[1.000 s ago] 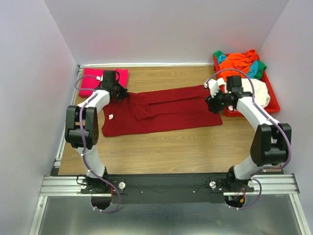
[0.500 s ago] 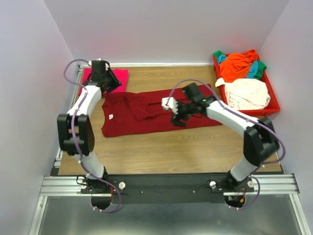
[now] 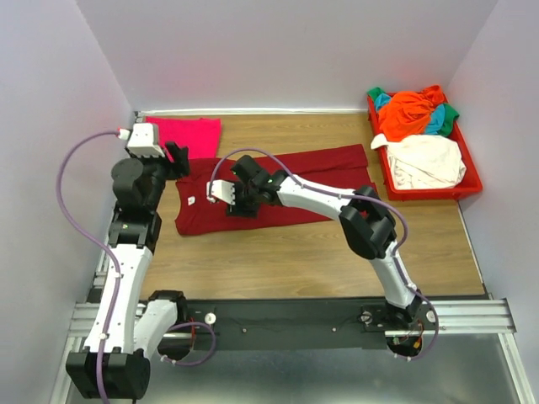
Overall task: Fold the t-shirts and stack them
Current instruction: Fold the tshirt
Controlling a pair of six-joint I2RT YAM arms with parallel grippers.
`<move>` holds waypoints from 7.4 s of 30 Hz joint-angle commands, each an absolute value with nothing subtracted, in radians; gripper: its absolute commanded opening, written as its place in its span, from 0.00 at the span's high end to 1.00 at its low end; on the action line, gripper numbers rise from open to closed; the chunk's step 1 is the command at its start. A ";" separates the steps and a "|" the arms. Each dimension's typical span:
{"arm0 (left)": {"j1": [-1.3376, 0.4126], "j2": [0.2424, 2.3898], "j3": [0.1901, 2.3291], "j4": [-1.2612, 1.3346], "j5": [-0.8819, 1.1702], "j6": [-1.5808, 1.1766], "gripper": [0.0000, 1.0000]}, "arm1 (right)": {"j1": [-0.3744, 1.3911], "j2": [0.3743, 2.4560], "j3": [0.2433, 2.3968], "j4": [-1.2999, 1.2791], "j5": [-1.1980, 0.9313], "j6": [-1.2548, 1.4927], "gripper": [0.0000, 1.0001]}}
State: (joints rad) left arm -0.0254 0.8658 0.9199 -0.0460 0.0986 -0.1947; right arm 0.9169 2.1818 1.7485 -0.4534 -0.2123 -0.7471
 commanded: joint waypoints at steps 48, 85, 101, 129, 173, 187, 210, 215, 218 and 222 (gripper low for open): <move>-0.021 0.700 0.675 -0.006 -0.098 -0.166 0.22 | 0.741 2.099 1.675 -0.236 0.124 -0.308 0.00; -0.020 0.752 0.373 0.023 0.285 -0.790 0.23 | 0.509 1.601 0.908 -0.511 -0.074 -0.979 0.28; -0.020 0.784 0.348 0.002 0.276 -0.839 0.23 | 0.509 1.670 0.881 -0.442 -0.041 -0.939 0.64; -0.020 0.629 0.637 -0.196 0.132 -0.630 0.25 | 0.548 1.355 0.699 -0.647 -0.271 -1.058 0.99; -0.021 0.456 0.646 -0.094 0.403 -0.445 0.25 | 0.494 2.439 2.103 -0.640 -0.569 -0.107 0.29; -0.020 0.466 0.638 -0.086 0.402 -0.443 0.25 | 0.495 2.485 2.019 -0.641 -0.670 -0.109 0.64; -0.020 0.520 0.600 -0.009 0.462 -0.499 0.25 | 0.129 2.462 2.114 -0.598 -0.377 0.011 0.77; -0.021 0.622 0.589 0.044 0.503 -0.529 0.27 | 0.110 2.398 2.088 -0.597 -0.344 -0.072 0.57; -0.026 0.719 0.571 0.107 0.523 -0.571 0.33 | 0.112 2.312 2.048 -0.598 -0.354 -0.124 0.42; -0.060 0.880 0.607 0.179 0.467 -0.598 0.42 | 0.114 2.163 1.951 -0.600 -0.396 -0.227 0.35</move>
State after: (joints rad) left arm -0.0334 0.7727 0.5865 0.0811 0.4747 -0.5545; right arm 0.1059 2.3356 2.0056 -0.5987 -0.3794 -0.1055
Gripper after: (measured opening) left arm 0.619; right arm 0.642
